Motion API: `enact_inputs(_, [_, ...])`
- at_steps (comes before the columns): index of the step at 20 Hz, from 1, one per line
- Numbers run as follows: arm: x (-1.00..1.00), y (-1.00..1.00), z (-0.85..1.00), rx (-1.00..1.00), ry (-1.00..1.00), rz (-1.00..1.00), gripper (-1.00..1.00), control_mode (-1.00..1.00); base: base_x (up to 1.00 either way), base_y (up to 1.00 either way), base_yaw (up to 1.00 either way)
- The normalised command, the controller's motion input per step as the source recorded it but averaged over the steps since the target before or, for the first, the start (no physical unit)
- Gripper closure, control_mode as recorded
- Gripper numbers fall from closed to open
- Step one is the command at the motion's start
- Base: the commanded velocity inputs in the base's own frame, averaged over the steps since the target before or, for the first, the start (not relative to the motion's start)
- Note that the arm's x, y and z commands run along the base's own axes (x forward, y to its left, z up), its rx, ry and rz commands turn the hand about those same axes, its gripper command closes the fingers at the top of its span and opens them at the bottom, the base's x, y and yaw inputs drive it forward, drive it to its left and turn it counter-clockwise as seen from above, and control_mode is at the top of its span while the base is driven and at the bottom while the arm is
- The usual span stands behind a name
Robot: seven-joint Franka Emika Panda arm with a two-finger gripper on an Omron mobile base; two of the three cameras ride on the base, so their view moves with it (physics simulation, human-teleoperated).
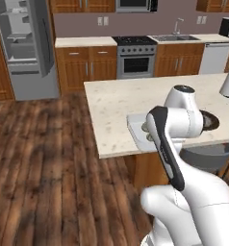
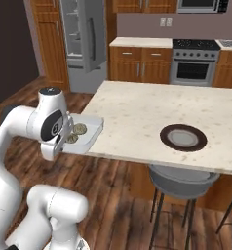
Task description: Place two dumplings into each of the tupperware containers and then place the containers in the fridge.
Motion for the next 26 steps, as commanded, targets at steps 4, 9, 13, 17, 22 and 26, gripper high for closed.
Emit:
enact_inputs(4, [0.0,0.0,0.0,0.0,0.0,0.0,1.0,1.0,-0.19,1.0,0.0])
enact_inputs(9, [0.0,0.0,0.0,0.0,0.0,0.0,1.0,1.0,0.0,1.0,0.03])
enact_inputs(13, [0.0,0.0,0.0,0.0,0.0,0.0,1.0,1.0,0.0,1.0,0.02])
enact_inputs(17, [0.0,0.0,0.0,0.0,0.0,0.0,1.0,1.0,0.01,1.0,0.02])
enact_inputs(22, [0.0,0.0,0.0,0.0,0.0,0.0,1.0,1.0,0.52,1.0,0.01])
enact_inputs(26, [0.0,0.0,0.0,0.0,0.0,0.0,1.0,1.0,0.97,0.88,-0.01])
